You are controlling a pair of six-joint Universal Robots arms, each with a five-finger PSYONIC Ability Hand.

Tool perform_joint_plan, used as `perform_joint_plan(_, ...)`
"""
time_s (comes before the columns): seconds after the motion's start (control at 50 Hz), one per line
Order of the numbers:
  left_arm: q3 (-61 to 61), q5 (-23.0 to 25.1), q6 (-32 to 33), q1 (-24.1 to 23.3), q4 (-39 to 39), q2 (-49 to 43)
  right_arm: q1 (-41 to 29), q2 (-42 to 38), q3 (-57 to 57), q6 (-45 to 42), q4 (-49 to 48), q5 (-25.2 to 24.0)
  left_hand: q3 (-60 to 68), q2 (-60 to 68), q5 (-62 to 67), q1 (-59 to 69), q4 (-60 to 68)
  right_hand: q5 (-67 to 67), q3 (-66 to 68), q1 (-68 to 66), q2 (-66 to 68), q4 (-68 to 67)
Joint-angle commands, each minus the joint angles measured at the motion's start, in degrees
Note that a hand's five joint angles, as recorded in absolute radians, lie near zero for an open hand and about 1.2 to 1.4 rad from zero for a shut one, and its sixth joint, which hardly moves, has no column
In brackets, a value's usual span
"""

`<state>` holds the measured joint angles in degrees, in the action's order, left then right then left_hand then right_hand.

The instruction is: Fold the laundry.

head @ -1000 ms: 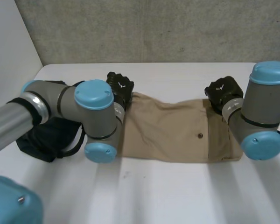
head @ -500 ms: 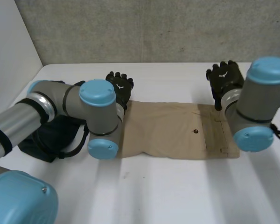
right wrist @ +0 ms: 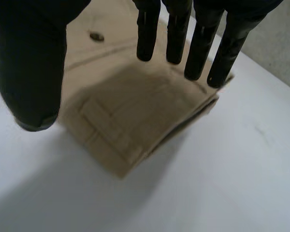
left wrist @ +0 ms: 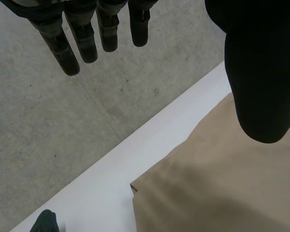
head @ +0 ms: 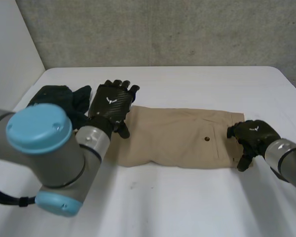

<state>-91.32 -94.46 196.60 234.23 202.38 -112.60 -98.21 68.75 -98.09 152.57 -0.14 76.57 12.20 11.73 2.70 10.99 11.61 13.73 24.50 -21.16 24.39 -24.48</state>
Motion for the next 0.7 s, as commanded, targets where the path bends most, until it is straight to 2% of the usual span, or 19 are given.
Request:
perform_joint_plan(0.02,-4.2,-0.2,0.1,0.3,2.8,0.8,1.5,-4.9,-1.5,-0.2,-7.7,0.0,-2.2,-1.7,-2.7,-1.0,-1.6,10.4,9.6,-13.0,9.7,-9.6)
perform_joint_plan(0.14,-4.7,-0.2,0.1,0.6,2.9,0.7,1.8,-6.8,-0.8,-0.2,-10.3,0.0,-2.2,-1.7,-2.7,-1.0,-1.6,19.6,18.9,-22.2,19.0,-18.9)
perform_joint_plan(0.22,-4.9,-0.2,0.1,0.7,2.9,0.7,1.9,-7.2,-0.6,-0.4,-12.3,-0.1,-2.2,-1.7,-2.7,-1.0,-1.6,41.5,40.7,-44.0,40.8,-40.7)
perform_joint_plan(0.24,-5.0,-0.2,0.1,0.6,2.9,0.8,1.9,-7.2,-0.5,-0.6,-12.6,0.0,-2.2,-1.7,-2.7,-1.0,-1.6,56.1,55.3,-58.7,55.5,-55.4)
perform_joint_plan(0.38,-5.4,-0.3,0.1,0.5,3.0,1.2,4.1,-5.3,-1.8,-0.7,-12.3,0.0,-2.2,-1.7,-2.7,-1.0,-1.6,56.3,55.5,-58.8,55.6,-55.5)
perform_joint_plan(0.46,-5.7,-0.4,0.1,0.6,3.0,2.1,7.1,0.0,-3.0,-1.3,-11.5,-0.6,-2.2,-1.7,-2.7,-1.0,-1.6,56.3,55.5,-58.8,55.6,-55.5)
perform_joint_plan(0.52,-5.8,-0.5,0.1,0.6,3.0,2.8,11.9,3.2,-3.3,-3.1,-10.4,-0.7,-2.2,-1.7,-2.7,-1.0,-1.6,56.3,55.5,-58.8,55.6,-55.5)
perform_joint_plan(0.62,-6.3,-0.6,0.1,0.6,3.0,4.0,19.8,4.4,-1.6,-13.0,-7.3,-0.8,-2.2,-1.7,-2.7,-1.0,-1.6,56.3,55.5,-58.8,55.6,-55.5)
perform_joint_plan(0.7,-6.8,-0.4,0.1,0.6,3.0,4.3,20.3,4.3,1.3,-20.6,-5.3,-0.4,-2.2,-1.7,-2.7,-1.0,-1.6,56.3,55.5,-58.8,55.6,-55.5)
